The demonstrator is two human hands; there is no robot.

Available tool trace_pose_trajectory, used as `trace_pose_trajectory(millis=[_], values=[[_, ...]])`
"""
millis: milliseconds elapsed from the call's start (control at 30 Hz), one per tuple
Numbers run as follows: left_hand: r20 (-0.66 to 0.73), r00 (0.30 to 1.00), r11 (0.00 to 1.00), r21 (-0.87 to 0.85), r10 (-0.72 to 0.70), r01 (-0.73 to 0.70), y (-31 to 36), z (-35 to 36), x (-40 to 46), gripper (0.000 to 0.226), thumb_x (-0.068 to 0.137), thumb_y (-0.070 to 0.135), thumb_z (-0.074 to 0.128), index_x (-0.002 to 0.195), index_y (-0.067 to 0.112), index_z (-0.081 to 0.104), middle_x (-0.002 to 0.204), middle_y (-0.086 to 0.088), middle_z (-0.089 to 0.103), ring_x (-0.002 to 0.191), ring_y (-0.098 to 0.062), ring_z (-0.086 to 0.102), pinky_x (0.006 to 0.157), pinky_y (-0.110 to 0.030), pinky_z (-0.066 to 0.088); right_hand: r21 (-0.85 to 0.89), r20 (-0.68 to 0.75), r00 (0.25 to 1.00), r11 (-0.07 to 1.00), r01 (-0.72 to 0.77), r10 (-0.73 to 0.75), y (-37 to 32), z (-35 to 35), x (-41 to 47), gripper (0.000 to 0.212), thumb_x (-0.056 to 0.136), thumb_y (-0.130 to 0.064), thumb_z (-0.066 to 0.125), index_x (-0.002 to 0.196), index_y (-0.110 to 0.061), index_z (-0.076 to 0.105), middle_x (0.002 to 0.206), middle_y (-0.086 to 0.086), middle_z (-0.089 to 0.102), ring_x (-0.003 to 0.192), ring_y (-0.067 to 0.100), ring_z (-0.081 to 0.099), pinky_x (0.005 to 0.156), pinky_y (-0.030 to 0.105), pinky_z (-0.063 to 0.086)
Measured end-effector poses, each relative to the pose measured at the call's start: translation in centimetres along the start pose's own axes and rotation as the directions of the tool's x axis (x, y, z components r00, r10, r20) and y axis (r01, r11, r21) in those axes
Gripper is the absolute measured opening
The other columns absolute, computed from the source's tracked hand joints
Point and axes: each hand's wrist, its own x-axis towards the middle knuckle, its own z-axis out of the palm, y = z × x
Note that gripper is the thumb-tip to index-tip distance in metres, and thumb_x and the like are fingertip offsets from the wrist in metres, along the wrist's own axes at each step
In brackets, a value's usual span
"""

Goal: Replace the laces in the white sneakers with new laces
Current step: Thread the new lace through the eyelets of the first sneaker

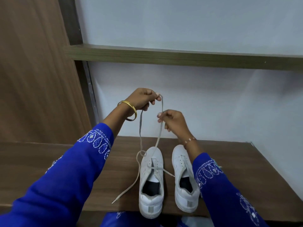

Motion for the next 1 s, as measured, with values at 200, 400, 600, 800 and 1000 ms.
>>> trace_pose_trajectory(millis=[200, 400, 600, 800, 1000], values=[[-0.087, 0.996, 0.998, -0.063, -0.013, 0.007, -0.1, -0.1, 0.1, 0.035, 0.094, 0.034, 0.051, 0.067, 0.015, 0.062, 0.061, 0.002, 0.052, 0.05, -0.012, 0.047, 0.056, -0.022, 0.045, -0.098, 0.035, 0.998, 0.994, 0.057, -0.053, 1.1, 0.1, -0.7, 0.017, 0.09, -0.012, 0.059, 0.086, 0.003, 0.067, 0.07, 0.004, 0.062, 0.04, -0.005, 0.051, 0.041, 0.009, 0.038], [-0.095, 0.995, 0.959, -0.284, -0.027, -0.001, 0.1, 0.0, 0.1, 0.034, 0.096, 0.032, 0.046, 0.068, 0.016, 0.055, 0.064, 0.002, 0.053, 0.059, -0.012, 0.053, 0.063, -0.024, 0.048, -0.121, 0.005, 1.0, 0.993, -0.01, 0.011, 4.0, 0.3, -1.0, 0.018, 0.089, -0.013, 0.06, 0.088, 0.003, 0.068, 0.068, 0.008, 0.062, 0.039, -0.005, 0.051, 0.041, 0.007, 0.038], [-0.197, 0.979, 0.885, -0.463, -0.058, -0.041, -0.3, 1.0, 0.2, 0.019, 0.098, 0.02, 0.044, 0.088, 0.02, 0.06, 0.103, 0.0, 0.061, 0.102, -0.021, 0.059, 0.09, -0.037, 0.047, -0.245, 0.014, 1.0, 0.969, 0.019, -0.016, 4.7, 0.5, -0.3, 0.018, 0.087, -0.014, 0.064, 0.085, 0.003, 0.069, 0.078, 0.01, 0.068, 0.049, -0.007, 0.057, 0.051, 0.002, 0.041], [-0.093, 0.994, 0.749, -0.662, -0.06, -0.017, 0.1, 1.4, 0.6, 0.02, 0.099, 0.019, 0.039, 0.089, 0.015, 0.056, 0.095, -0.005, 0.065, 0.084, -0.019, 0.066, 0.088, -0.036, 0.05, -0.069, 0.112, 0.993, 0.997, -0.031, 0.038, 3.2, 1.1, -0.1, 0.036, 0.085, -0.022, 0.066, 0.117, -0.006, 0.061, 0.111, 0.009, 0.065, 0.099, 0.014, 0.059, 0.082, 0.016, 0.044], [-0.022, 0.999, 0.584, -0.812, -0.047, 0.01, 2.1, 1.3, 1.2, 0.022, 0.1, 0.019, 0.037, 0.087, 0.018, 0.055, 0.08, 0.001, 0.061, 0.057, -0.01, 0.061, 0.062, -0.026, 0.056, 0.037, 0.194, 0.981, 0.999, -0.009, 0.002, 0.6, 3.3, 0.1, 0.022, 0.095, -0.018, 0.051, 0.091, -0.002, 0.066, 0.086, 0.001, 0.064, 0.078, 0.002, 0.059, 0.074, 0.009, 0.044]])
